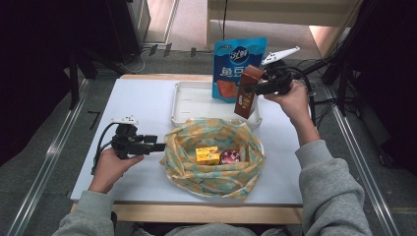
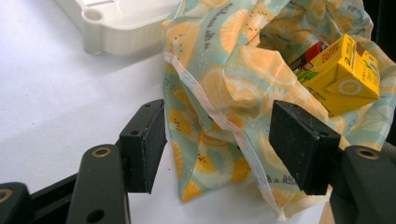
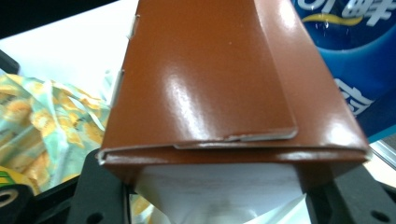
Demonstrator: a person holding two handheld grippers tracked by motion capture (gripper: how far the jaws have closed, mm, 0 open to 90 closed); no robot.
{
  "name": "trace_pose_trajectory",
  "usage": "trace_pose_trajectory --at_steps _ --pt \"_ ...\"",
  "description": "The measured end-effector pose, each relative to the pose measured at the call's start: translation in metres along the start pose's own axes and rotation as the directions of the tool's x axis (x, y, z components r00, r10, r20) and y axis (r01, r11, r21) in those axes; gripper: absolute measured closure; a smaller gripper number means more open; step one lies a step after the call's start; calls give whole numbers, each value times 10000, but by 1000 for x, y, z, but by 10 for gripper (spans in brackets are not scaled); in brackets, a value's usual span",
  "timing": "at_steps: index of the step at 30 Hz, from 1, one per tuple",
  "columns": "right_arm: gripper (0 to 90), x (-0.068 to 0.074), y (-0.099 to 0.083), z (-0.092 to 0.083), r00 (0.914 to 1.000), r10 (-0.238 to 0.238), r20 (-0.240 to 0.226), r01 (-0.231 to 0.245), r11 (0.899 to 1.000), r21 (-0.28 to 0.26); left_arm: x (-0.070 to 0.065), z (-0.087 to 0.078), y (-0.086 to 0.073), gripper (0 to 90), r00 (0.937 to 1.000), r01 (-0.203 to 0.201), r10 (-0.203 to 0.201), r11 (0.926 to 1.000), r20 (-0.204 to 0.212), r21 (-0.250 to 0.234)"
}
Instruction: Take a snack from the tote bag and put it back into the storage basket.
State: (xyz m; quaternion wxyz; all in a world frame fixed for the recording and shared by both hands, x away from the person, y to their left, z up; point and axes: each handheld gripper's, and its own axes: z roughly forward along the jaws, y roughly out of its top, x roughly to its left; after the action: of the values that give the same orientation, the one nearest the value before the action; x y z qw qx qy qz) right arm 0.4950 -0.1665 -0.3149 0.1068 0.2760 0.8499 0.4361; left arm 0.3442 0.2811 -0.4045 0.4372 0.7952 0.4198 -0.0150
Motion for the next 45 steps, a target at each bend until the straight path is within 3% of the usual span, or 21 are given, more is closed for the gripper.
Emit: trace_pose_trajectory --at_steps 5,11,33,45 --pt "449 -3 -6 6 9998 66 176 -63 9999 -138 -1 1 0 376 10000 7 -7 10000 10 21" --pt "448 -9 -16 16 9995 271 137 -272 9996 79 0 1 0 376 10000 -12 12 10000 14 14" --pt "447 -16 -24 44 9984 529 200 -538 9975 460 -1 1 -1 376 10000 11 -11 10000 39 16" --pt "435 -17 -25 46 9989 462 -20 -460 9981 404 -1 1 -1 376 10000 -32 32 10000 14 40"
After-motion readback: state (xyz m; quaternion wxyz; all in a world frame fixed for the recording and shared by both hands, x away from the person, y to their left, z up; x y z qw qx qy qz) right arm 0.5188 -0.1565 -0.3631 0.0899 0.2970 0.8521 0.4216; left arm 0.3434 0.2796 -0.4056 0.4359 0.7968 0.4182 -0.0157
